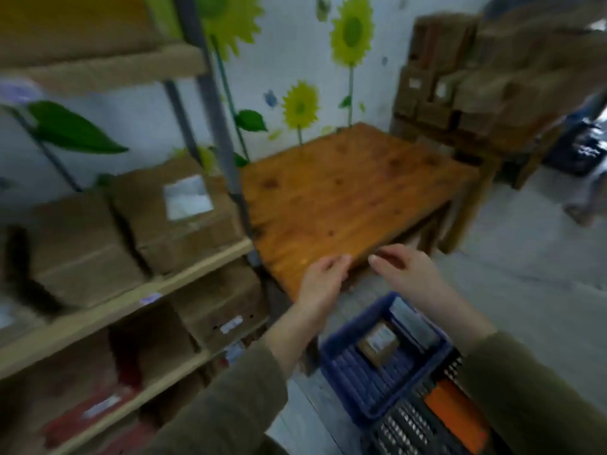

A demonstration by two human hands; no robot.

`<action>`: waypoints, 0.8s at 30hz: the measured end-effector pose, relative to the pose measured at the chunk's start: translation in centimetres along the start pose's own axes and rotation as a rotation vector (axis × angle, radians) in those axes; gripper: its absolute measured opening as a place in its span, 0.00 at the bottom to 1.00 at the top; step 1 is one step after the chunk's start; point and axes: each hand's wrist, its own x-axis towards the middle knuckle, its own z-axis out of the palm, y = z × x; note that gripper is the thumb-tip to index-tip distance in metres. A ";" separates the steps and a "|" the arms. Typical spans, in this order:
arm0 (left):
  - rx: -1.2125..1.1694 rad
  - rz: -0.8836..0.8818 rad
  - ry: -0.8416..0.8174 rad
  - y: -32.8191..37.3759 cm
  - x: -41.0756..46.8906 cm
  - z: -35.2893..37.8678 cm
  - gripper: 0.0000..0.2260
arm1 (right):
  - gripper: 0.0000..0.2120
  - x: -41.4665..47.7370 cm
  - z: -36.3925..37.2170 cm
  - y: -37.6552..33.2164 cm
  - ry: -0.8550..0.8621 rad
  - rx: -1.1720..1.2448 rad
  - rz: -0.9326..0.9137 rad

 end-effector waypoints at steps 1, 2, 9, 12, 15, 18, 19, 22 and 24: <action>-0.022 0.042 0.041 1.1 -1.6 -1.9 0.08 | 0.18 -0.9 0.5 -2.6 -0.040 0.009 -0.055; -0.038 0.079 0.079 2.1 -3.3 -3.8 0.08 | 0.18 -1.7 1.1 -5.2 -0.082 0.026 -0.100; -0.115 0.310 0.366 5.4 -14.4 -20.6 0.08 | 0.05 -8.4 10.7 -21.5 -0.285 0.314 -0.286; -0.123 0.339 0.508 5.4 -19.5 -28.7 0.13 | 0.06 -11.7 16.3 -27.4 -0.352 0.383 -0.350; -0.080 0.385 0.620 5.9 -24.7 -36.6 0.13 | 0.04 -15.4 21.9 -33.2 -0.393 0.436 -0.440; -0.015 0.472 0.693 7.0 -29.8 -43.0 0.05 | 0.05 -18.4 26.2 -38.5 -0.413 0.527 -0.499; -0.005 0.497 0.731 7.3 -31.4 -44.8 0.05 | 0.04 -19.4 27.3 -40.1 -0.431 0.556 -0.514; -0.009 0.597 0.858 8.1 -35.2 -49.4 0.11 | 0.03 -21.6 30.0 -44.4 -0.465 0.583 -0.587; -0.001 0.661 0.972 8.7 -37.1 -52.0 0.12 | 0.02 -22.4 31.5 -47.3 -0.462 0.580 -0.639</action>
